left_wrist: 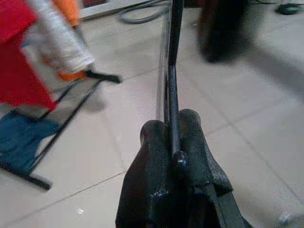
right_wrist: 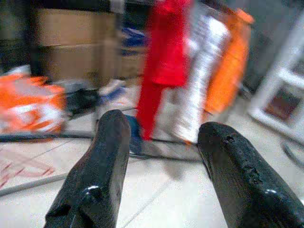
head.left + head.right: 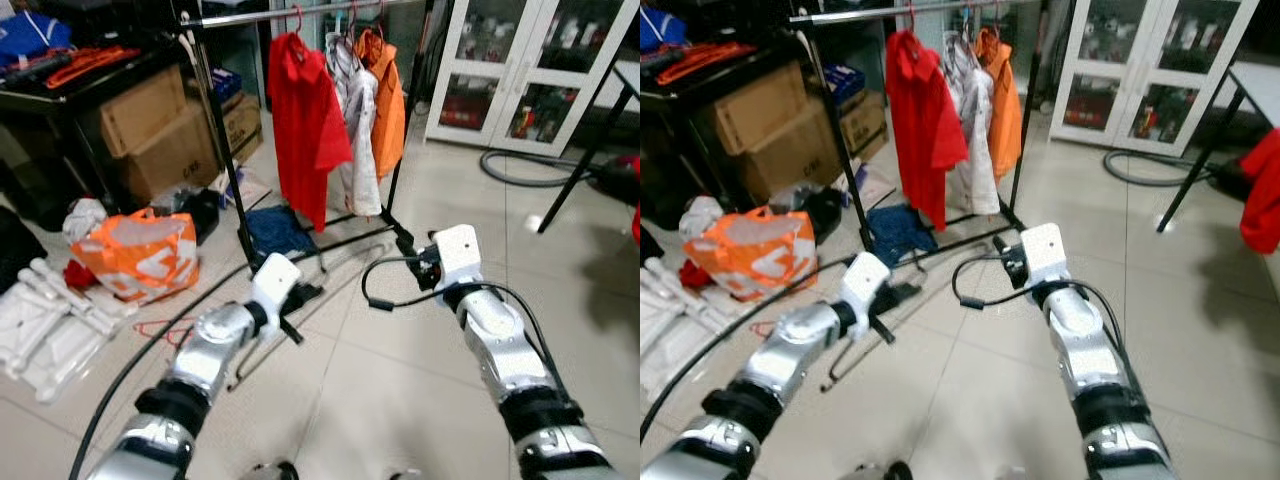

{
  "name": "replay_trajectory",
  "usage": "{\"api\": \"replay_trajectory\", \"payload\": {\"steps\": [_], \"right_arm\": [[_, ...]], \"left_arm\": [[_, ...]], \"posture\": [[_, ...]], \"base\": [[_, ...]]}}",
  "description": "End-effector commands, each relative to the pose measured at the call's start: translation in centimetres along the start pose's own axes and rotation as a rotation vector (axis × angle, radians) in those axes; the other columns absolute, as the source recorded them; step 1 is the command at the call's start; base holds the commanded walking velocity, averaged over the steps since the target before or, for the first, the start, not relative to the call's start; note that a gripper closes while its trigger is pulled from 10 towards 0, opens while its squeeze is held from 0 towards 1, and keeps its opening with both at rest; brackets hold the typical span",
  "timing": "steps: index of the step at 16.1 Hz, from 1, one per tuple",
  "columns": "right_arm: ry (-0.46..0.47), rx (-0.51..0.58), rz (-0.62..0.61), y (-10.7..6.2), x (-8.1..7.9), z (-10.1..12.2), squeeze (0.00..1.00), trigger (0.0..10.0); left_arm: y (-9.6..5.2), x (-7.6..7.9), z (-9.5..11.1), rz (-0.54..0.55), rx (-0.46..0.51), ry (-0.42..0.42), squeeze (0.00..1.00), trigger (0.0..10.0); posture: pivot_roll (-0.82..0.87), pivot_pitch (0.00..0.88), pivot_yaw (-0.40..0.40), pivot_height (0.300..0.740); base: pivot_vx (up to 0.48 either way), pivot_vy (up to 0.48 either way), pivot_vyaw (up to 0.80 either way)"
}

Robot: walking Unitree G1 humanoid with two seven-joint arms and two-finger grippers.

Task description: Hang hanger

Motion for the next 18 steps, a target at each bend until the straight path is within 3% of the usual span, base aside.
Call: {"api": "replay_trajectory", "payload": {"steps": [1, 2, 3, 4, 6, 8, 9, 10, 11, 13, 16, 18], "right_arm": [[-0.131, 0.067, 0.183, -0.1, -2.8, 1.7, 1.00, 10.0], [-0.246, 0.054, 0.275, -0.4, -3.8, 1.5, 1.00, 10.0], [-0.289, 0.044, 0.305, -0.6, -3.8, 1.4, 0.97, 10.0], [-0.251, 0.043, 0.274, -0.4, -3.0, 1.7, 0.00, 10.0], [-0.101, 0.034, 0.152, 0.1, -0.7, 1.9, 0.00, 10.0], [0.002, 0.033, 0.099, 0.1, -0.4, 1.7, 0.00, 10.0], [0.041, 0.021, 0.088, 0.1, -0.8, 1.2, 0.00, 10.0], [0.069, 0.005, 0.084, 0.1, -1.3, 0.6, 0.00, 10.0], [0.116, -0.012, 0.069, 0.0, -1.6, 0.0, 0.00, 10.0], [0.189, -0.073, 0.022, -0.4, -2.0, -1.7, 0.00, 10.0], [0.164, -0.142, 0.067, -1.3, -3.5, -3.8, 0.00, 10.0], [0.179, -0.232, 0.189, -2.7, -5.8, -6.1, 0.00, 10.0]], "left_arm": [[-0.1, 0.7, 0.3, -0.059, 0.002, 0.034, 0.00, 0.0], [-0.1, 0.9, 0.1, -0.072, -0.010, 0.047, 0.00, 0.0], [0.1, 0.2, 0.1, -0.025, -0.012, 0.047, 0.00, 0.0], [0.2, -0.8, 0.2, 0.038, -0.010, 0.039, 0.00, 0.0], [0.1, -3.3, 0.3, 0.230, 0.007, -0.024, 0.00, 0.0], [-0.3, -4.8, 0.2, 0.355, 0.024, -0.087, 0.00, 0.0], [-0.6, -5.6, 0.1, 0.437, 0.025, -0.101, 0.00, 3.9], [-0.9, -6.3, 0.1, 0.506, 0.030, -0.103, 0.00, 8.6], [-1.3, -7.3, 0.1, 0.597, 0.035, -0.125, 0.00, 10.0], [-2.4, -9.1, 0.4, 0.754, 0.070, -0.182, 0.00, 10.0], [-3.5, -10.9, 1.6, 0.861, 0.134, -0.260, 0.00, 10.0], [-4.3, -12.7, 4.2, 0.919, 0.211, -0.275, 0.00, 10.0]], "posture": [[-0.14, 0.000, 0.080, 0.740], [-0.14, 0.000, 0.079, 0.740], [-0.14, 0.000, 0.072, 0.740], [-0.14, 0.000, 0.070, 0.740], [-0.14, 0.000, 0.061, 0.740], [-0.13, 0.000, 0.057, 0.740], [-0.13, 0.000, 0.057, 0.740], [-0.13, 0.000, 0.057, 0.740], [-0.13, 0.000, 0.056, 0.740], [-0.13, 0.000, 0.058, 0.740], [-0.14, 0.000, 0.063, 0.740], [-0.14, 0.000, 0.066, 0.740]], "base": [[0.000, 0.000, 0.00], [0.000, 0.000, 0.00], [0.000, 0.000, 0.00], [0.000, 0.000, 0.00], [0.000, 0.000, 0.00], [0.000, 0.000, 0.00], [0.000, 0.000, 0.00], [0.000, 0.000, 0.00], [0.000, 0.000, 0.00], [0.000, 0.000, 0.00], [0.000, 0.000, 0.00], [0.000, 0.000, 0.00]]}}
Point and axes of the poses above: a point about 5 cm out from each wrist's last joint towards the gripper, its own y axis pointing out of the wrist towards the gripper, its own z axis along the axis of the wrist's last joint, x = y × z, the point moved 6 cm from there along y, pointing out of the wrist towards the gripper, and after that the axes turned 4 degrees about -y, right-handed, at the moved point
